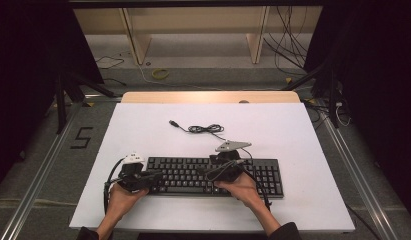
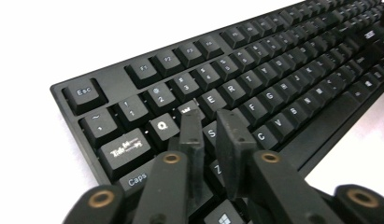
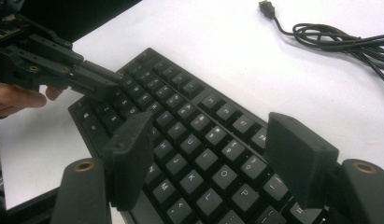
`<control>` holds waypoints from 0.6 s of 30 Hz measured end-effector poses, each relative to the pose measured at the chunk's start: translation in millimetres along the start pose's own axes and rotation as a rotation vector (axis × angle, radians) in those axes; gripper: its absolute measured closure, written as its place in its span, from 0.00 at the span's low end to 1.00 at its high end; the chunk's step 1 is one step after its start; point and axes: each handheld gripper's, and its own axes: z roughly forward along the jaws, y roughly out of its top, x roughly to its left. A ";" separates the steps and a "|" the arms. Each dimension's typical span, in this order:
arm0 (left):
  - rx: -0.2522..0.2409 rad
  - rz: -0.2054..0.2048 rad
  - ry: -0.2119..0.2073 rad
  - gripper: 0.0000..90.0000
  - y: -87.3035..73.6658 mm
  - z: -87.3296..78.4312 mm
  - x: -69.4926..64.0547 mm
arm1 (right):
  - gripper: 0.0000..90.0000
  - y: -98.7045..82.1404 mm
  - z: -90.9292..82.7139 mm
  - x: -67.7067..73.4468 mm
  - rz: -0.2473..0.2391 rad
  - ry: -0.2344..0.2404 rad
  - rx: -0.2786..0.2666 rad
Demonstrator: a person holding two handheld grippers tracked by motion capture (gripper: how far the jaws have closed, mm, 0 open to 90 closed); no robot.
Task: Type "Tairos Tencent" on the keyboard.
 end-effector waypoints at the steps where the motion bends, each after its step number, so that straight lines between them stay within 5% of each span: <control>1: -0.006 0.000 -0.003 0.85 0.3 -0.8 -0.1 | 0.38 0.0 0.2 -0.1 -0.004 -0.001 0.000; 18: -0.134 -0.018 -0.057 0.46 2.0 -7.5 -8.3 | 0.53 -0.9 4.5 0.8 -0.021 -0.010 0.006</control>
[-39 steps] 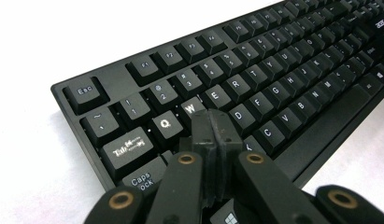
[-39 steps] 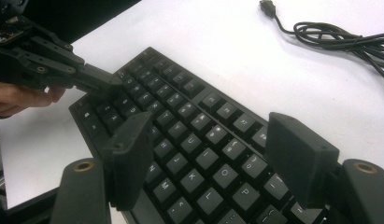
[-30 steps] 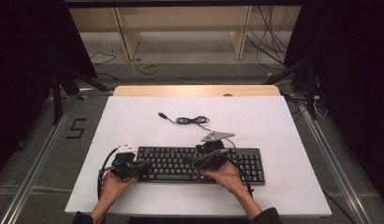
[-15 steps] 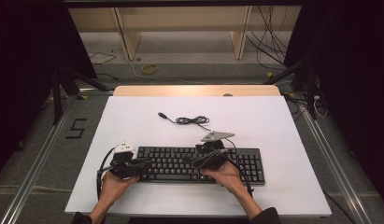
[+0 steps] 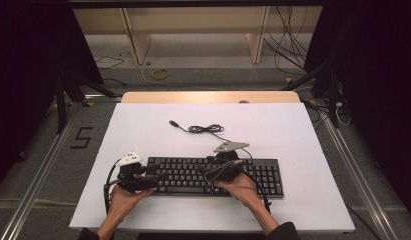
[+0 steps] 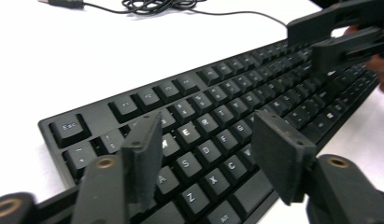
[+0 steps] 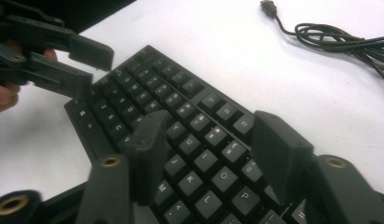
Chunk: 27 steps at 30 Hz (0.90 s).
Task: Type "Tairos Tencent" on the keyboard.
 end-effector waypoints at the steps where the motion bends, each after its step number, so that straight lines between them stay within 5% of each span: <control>1: -0.007 -0.007 -0.007 0.45 -0.1 -0.4 -0.2 | 0.55 -0.4 0.6 -0.2 -0.004 -0.004 0.005; 27: -0.043 0.022 -0.021 0.34 -1.2 -4.2 -10.6 | 1.00 -7.9 21.7 3.6 -0.028 -0.018 0.087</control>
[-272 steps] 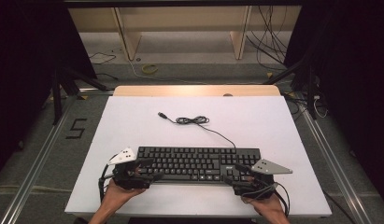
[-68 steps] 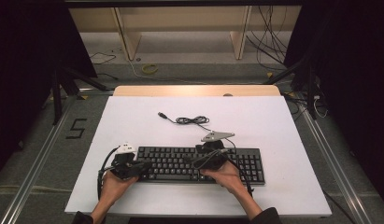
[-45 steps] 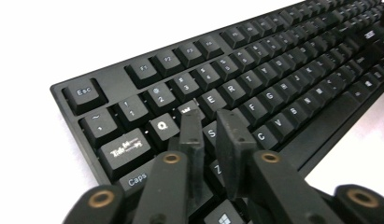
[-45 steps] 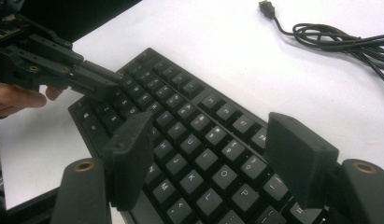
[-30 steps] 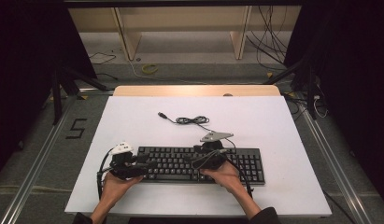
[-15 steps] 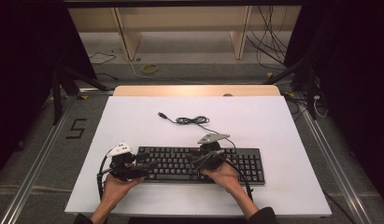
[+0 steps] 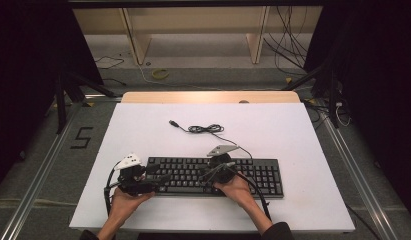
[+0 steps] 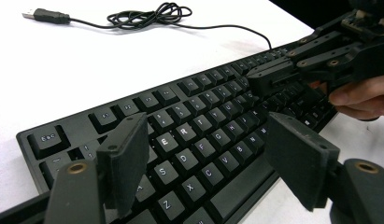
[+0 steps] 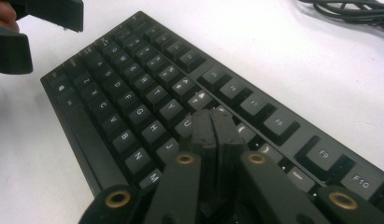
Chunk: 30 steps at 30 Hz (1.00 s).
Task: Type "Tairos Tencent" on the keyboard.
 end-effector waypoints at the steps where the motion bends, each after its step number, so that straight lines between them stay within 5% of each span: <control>1: 0.001 0.000 0.000 0.34 -0.1 -0.1 -0.2 | 1.00 -0.1 0.5 0.3 0.002 0.002 0.002; 20: 0.004 -0.005 -0.004 0.33 -1.0 -0.6 -1.5 | 1.00 -3.6 12.3 2.5 -0.011 -0.008 0.045; 30: 0.003 -0.006 0.004 0.33 -0.5 0.1 0.5 | 1.00 -1.6 6.8 0.9 0.027 0.005 0.016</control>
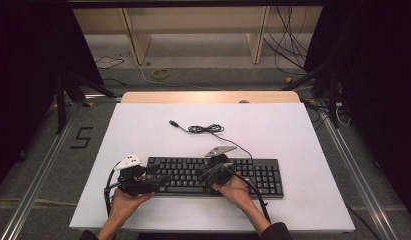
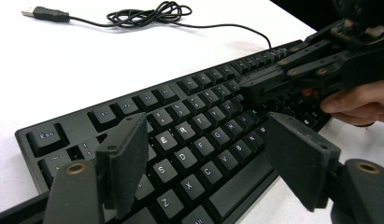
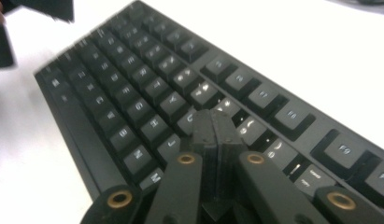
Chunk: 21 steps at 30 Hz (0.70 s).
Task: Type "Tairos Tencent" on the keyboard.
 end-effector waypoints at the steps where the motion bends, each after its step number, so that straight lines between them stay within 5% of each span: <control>1: -0.001 -0.001 0.000 0.34 0.1 0.0 0.3 | 1.00 0.6 -2.1 -0.1 0.002 -0.001 -0.010; 11: -0.015 -0.033 -0.002 0.35 1.2 0.9 4.4 | 0.92 2.5 -17.2 -2.0 0.012 0.012 -0.065; 21: -0.005 -0.033 -0.015 0.46 3.1 6.3 5.6 | 0.67 -0.9 -26.1 0.1 0.010 0.047 -0.092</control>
